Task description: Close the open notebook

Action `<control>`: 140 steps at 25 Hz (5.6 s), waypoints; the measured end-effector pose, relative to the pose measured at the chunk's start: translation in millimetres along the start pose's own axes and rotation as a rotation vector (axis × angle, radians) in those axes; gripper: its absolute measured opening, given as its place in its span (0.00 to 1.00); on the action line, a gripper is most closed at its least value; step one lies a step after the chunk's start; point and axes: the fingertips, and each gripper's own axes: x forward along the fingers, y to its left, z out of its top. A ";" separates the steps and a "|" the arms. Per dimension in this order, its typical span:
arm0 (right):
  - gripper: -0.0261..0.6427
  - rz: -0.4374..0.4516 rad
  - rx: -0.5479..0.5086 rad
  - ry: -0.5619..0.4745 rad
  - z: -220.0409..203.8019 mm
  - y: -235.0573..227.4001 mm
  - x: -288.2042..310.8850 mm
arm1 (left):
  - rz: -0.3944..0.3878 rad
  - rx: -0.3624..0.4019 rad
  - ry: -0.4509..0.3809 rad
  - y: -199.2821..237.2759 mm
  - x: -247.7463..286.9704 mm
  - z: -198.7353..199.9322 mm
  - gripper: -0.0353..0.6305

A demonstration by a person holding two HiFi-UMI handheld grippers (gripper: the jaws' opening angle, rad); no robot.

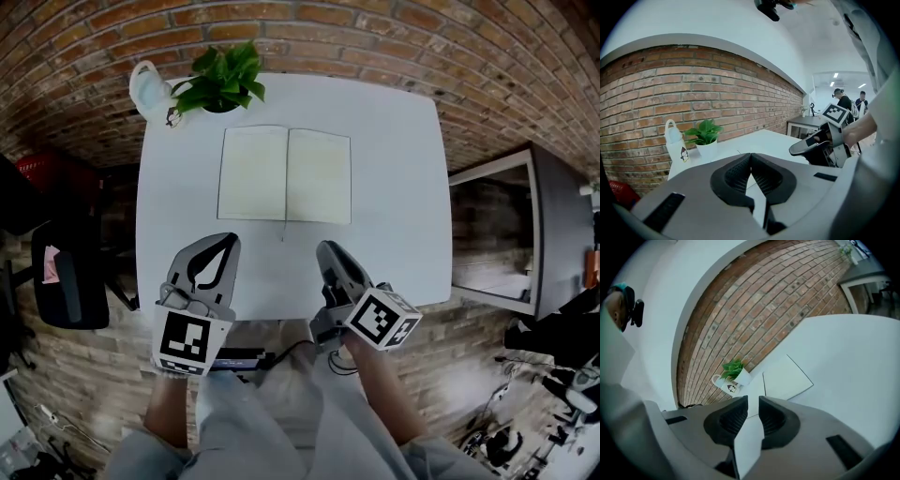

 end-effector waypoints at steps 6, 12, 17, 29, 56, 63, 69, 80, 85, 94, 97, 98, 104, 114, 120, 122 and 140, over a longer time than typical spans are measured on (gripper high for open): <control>0.23 -0.021 0.130 -0.036 -1.7 -13.1 16.7 | -0.020 0.005 0.020 11.0 8.3 -10.5 0.08; 0.30 -0.068 0.275 -0.035 -8.2 -33.5 34.9 | -0.031 -0.001 0.031 20.1 16.0 -16.7 0.08; 0.32 -0.113 0.328 -0.025 -13.5 -49.6 47.7 | -0.042 -0.009 0.037 26.7 22.8 -20.1 0.08; 0.32 -0.173 0.420 -0.027 -17.7 -73.4 66.2 | -0.061 0.015 0.058 37.2 42.7 -26.5 0.08; 0.19 -0.187 0.433 -0.022 -11.2 -92.6 87.0 | -0.077 0.002 0.067 45.6 62.1 -29.9 0.08; 0.14 -0.184 0.433 -0.030 -11.0 -95.3 86.5 | -0.088 0.003 0.071 41.6 62.6 -32.5 0.08; 0.12 -0.180 0.377 -0.043 -9.6 -91.9 84.5 | -0.094 0.000 0.056 39.6 61.4 -28.7 0.08; 0.12 -0.182 0.208 -0.041 -6.1 -82.1 80.7 | -0.123 0.081 0.076 25.1 70.9 -38.0 0.08; 0.12 -0.167 0.167 -0.038 -5.0 -76.2 79.3 | -0.198 0.176 0.093 -0.6 91.6 -48.5 0.09; 0.11 -0.131 0.143 -0.035 -1.8 -67.1 78.9 | -0.383 0.425 0.164 -44.3 131.8 -80.0 0.23; 0.11 -0.116 0.125 -0.030 -0.9 -63.7 79.6 | -0.403 0.473 0.164 -51.3 143.1 -83.7 0.24; 0.11 -0.112 0.115 -0.026 -0.8 -62.8 79.9 | -0.412 0.484 0.163 -53.3 146.7 -84.9 0.24; 0.11 -0.080 0.053 0.004 -0.6 -57.8 80.9 | -0.443 0.522 0.166 -63.1 160.1 -93.2 0.26; 0.11 -0.068 0.023 0.032 -3.2 -59.2 81.3 | -0.379 0.515 0.142 -66.2 172.7 -93.6 0.26; 0.11 -0.071 0.021 0.040 -3.9 -63.3 81.3 | -0.374 0.489 0.125 -66.4 173.8 -93.9 0.24; 0.11 -0.065 0.012 0.038 -3.5 -62.0 81.4 | -0.385 0.468 0.117 -65.9 173.0 -92.7 0.23; 0.28 -0.044 0.072 -0.057 26.5 -77.2 55.6 | -0.406 0.396 0.102 -63.7 171.5 -90.3 0.22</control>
